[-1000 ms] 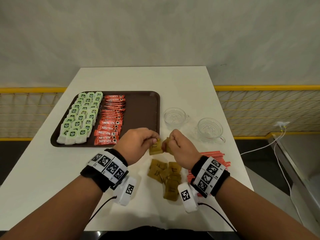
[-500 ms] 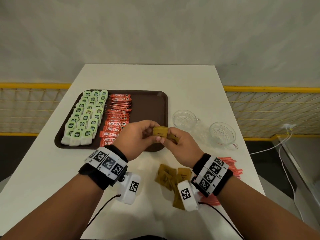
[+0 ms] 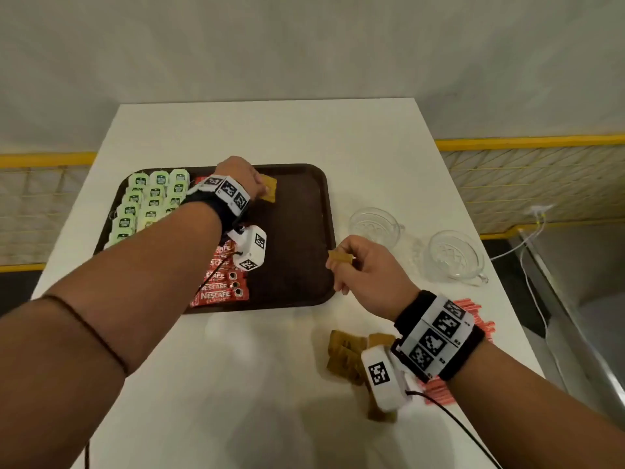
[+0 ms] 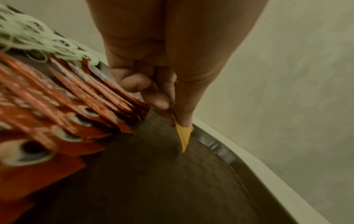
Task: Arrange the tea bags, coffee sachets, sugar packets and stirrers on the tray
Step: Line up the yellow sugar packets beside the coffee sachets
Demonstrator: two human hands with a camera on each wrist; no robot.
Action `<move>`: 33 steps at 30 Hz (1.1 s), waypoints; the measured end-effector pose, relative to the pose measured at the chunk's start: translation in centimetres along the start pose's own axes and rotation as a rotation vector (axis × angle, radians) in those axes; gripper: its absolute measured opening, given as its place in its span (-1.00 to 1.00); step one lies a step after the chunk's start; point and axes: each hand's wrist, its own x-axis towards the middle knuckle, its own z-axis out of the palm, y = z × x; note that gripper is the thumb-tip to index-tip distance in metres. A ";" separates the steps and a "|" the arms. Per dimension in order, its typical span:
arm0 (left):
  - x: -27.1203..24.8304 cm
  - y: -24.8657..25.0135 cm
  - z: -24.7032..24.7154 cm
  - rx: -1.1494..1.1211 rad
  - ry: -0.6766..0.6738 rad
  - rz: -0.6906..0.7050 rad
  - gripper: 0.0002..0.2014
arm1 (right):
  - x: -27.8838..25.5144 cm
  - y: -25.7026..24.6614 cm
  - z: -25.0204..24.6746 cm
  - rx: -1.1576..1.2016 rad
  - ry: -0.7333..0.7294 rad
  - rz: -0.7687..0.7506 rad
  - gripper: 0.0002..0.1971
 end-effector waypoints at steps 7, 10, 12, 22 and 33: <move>4.1 0.1 1.3 0.152 0.053 0.070 -0.75 | 0.2 -0.4 0.2 -0.044 0.013 0.029 -0.87; 4.4 0.1 1.6 0.147 0.047 0.065 -0.61 | 0.5 -0.4 0.5 0.097 0.036 0.099 -0.90; 3.9 0.1 1.4 0.145 0.029 0.067 -0.58 | 0.8 -0.7 0.6 0.149 0.046 0.125 -0.86; -11.6 1.9 -2.4 -0.477 -0.173 0.558 -0.58 | 2.0 -0.9 1.1 0.090 0.155 0.003 -0.93; -11.7 0.8 0.1 -0.311 0.056 0.444 -0.85 | 0.3 -0.2 0.1 -0.033 -0.045 0.151 -0.77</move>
